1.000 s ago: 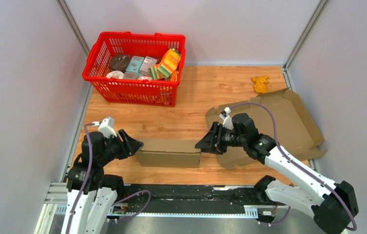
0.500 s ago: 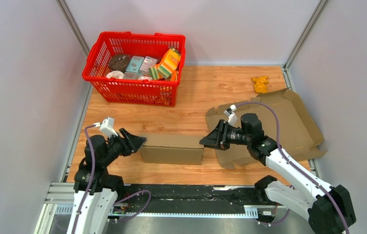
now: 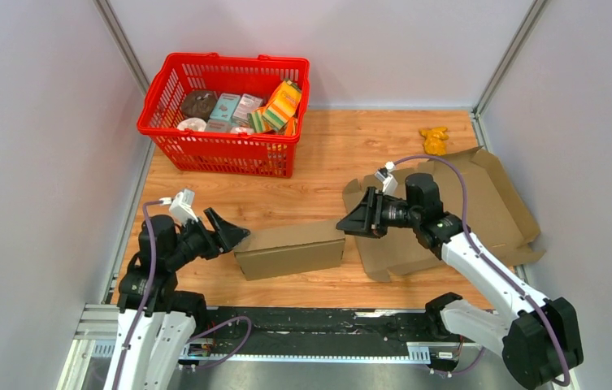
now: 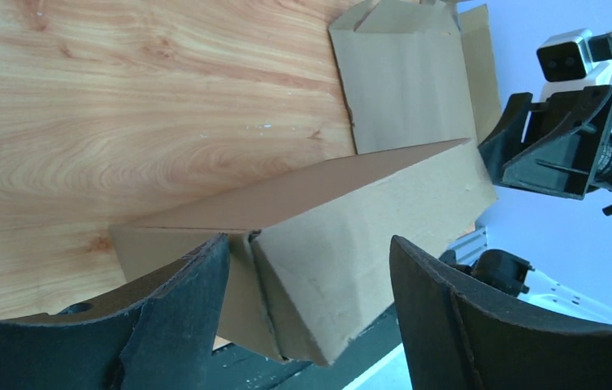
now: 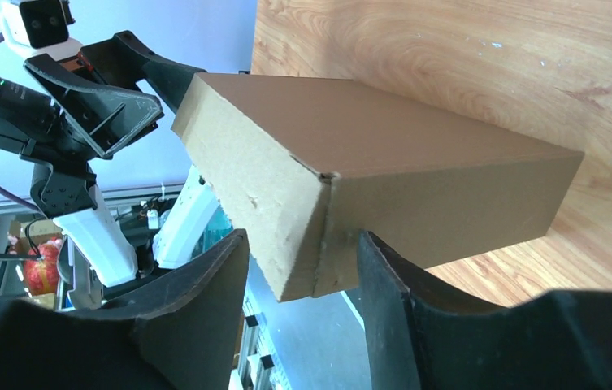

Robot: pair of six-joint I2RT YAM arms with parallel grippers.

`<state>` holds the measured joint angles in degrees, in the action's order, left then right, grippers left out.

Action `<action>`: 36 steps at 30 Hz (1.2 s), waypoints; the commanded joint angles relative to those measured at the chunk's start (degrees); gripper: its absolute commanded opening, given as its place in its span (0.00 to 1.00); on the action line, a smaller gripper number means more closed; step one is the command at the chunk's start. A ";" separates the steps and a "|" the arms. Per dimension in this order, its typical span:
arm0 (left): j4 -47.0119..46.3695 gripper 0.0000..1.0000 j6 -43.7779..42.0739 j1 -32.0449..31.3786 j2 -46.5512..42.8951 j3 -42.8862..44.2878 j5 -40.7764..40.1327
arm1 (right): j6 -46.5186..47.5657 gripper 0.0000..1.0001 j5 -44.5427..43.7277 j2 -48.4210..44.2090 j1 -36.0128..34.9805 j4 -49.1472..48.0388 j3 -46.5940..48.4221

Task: Fold the paper box

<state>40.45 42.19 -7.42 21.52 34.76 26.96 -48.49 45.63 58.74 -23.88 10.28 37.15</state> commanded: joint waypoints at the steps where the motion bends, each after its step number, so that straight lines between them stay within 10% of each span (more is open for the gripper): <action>1: 1.92 0.78 -1.85 2.49 1.77 3.12 3.79 | 2.78 0.57 2.89 0.67 0.32 2.37 4.68; 21: 16.86 0.77 -2.38 5.31 -5.61 6.20 -1.47 | 5.08 0.62 5.96 1.81 2.61 3.61 2.32; 36: 14.92 0.60 0.61 5.31 -11.76 -4.61 -4.81 | 5.07 0.38 8.51 4.62 3.40 -4.48 -3.22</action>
<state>52.07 44.64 -2.55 10.11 32.60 26.85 -44.38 53.71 61.80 -21.52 9.37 36.10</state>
